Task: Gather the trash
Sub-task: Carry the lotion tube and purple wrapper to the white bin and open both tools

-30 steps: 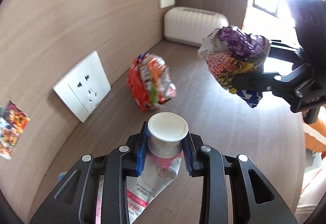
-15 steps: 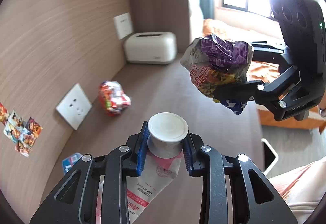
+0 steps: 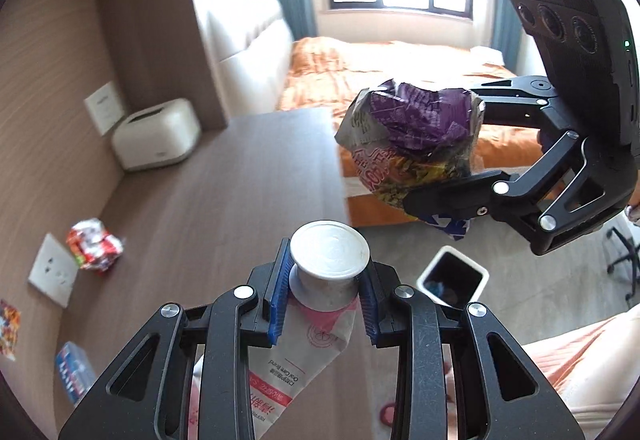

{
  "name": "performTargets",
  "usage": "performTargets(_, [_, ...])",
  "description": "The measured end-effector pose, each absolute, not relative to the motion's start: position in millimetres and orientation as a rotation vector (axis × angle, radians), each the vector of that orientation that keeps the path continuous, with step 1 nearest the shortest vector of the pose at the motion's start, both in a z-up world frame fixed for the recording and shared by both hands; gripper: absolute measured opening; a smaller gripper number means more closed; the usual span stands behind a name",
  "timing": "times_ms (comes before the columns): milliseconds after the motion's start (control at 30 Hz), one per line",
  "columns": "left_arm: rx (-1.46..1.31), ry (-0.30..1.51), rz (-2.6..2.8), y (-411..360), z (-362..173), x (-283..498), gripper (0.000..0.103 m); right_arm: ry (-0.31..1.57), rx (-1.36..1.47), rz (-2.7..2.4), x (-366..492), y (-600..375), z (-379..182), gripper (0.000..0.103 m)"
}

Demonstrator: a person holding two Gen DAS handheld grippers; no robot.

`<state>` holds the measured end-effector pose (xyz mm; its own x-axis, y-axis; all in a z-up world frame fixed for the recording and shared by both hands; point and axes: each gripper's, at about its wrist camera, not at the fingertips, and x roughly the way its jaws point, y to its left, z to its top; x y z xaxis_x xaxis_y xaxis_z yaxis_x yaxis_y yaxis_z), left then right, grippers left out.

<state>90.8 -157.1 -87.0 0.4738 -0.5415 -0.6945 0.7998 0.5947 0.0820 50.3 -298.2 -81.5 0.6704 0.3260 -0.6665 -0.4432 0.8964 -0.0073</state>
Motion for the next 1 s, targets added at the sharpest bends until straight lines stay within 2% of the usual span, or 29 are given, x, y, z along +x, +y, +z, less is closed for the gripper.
performTargets(433, [0.492,0.675,-1.145,-313.7,-138.7,39.3,0.030,0.832,-0.091,0.190,-32.4,-440.2,-120.6,0.060])
performTargets(800, [0.639,0.751,-1.355,-467.3,-253.0,-24.5,0.030,0.940,-0.029,0.083,-81.6,-556.1,-211.3,0.060])
performTargets(1000, [0.729,0.788,-1.460,-505.0,-330.1,-34.4,0.030,1.001,-0.003,0.065,-103.4,-591.5,-286.6,0.060])
